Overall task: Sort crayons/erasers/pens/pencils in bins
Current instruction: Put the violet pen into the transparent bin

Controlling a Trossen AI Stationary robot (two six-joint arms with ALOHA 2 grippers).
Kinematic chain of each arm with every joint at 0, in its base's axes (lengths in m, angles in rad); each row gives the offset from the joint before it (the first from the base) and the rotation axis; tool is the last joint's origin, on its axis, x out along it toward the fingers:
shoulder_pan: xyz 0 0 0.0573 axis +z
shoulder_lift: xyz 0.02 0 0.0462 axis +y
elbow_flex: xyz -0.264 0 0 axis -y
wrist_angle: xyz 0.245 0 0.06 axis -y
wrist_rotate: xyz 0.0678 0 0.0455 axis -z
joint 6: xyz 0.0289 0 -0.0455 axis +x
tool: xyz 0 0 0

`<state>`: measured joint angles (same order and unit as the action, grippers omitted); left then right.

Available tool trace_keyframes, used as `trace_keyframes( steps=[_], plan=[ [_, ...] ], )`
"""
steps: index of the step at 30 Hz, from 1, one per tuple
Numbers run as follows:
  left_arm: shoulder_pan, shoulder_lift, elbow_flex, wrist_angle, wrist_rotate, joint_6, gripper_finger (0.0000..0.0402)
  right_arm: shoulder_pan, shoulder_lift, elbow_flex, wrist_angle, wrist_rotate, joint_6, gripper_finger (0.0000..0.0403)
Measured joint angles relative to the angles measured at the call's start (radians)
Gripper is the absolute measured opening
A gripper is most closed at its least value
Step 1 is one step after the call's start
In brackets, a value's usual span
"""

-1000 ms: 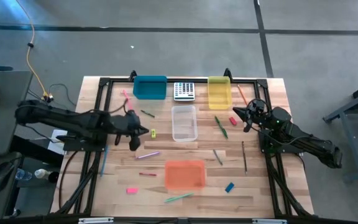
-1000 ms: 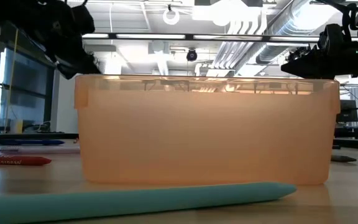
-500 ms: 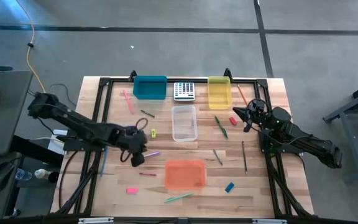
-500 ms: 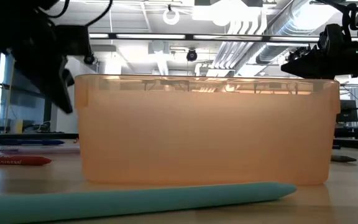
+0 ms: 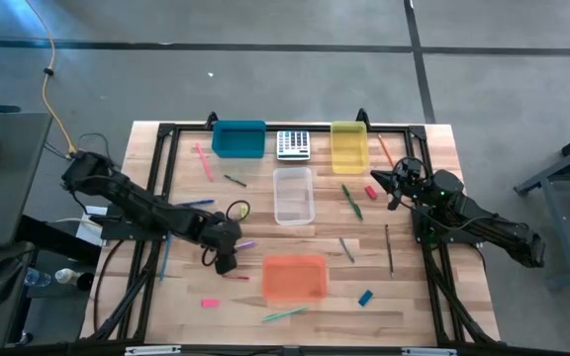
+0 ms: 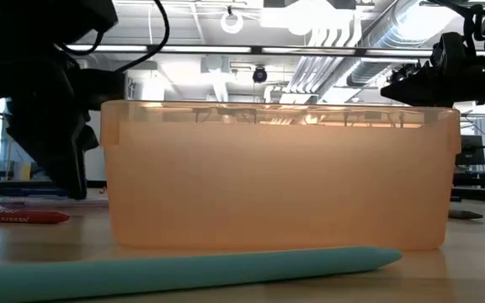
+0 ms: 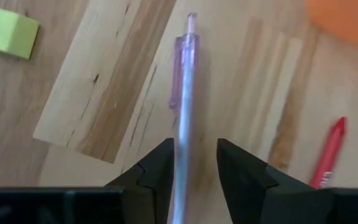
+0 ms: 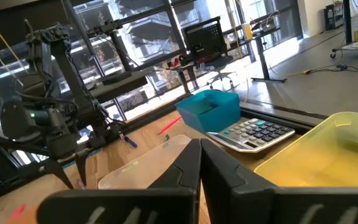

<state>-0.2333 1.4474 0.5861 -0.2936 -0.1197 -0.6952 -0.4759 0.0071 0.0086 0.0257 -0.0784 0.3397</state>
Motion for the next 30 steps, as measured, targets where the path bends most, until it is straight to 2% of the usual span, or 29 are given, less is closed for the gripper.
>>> trace_keyframes(
  steps=[10,20,24,30],
  plan=[
    [-0.037,0.057,0.004,-0.011,-0.080,0.011,0.0081,0.000,0.000,0.000,0.000,0.000,0.000,0.0000],
    [-0.038,0.058,0.006,-0.048,-0.049,0.031,0.0029,0.000,0.000,0.000,0.000,0.000,0.000,0.0000],
    [-0.034,0.056,0.018,-0.075,-0.035,0.070,0.0023,0.000,0.000,0.000,0.000,0.000,0.000,0.0000],
    [0.004,0.063,0.113,-0.208,-0.028,0.172,0.0022,0.000,0.000,0.000,0.000,0.000,0.000,0.0000]
  ],
)
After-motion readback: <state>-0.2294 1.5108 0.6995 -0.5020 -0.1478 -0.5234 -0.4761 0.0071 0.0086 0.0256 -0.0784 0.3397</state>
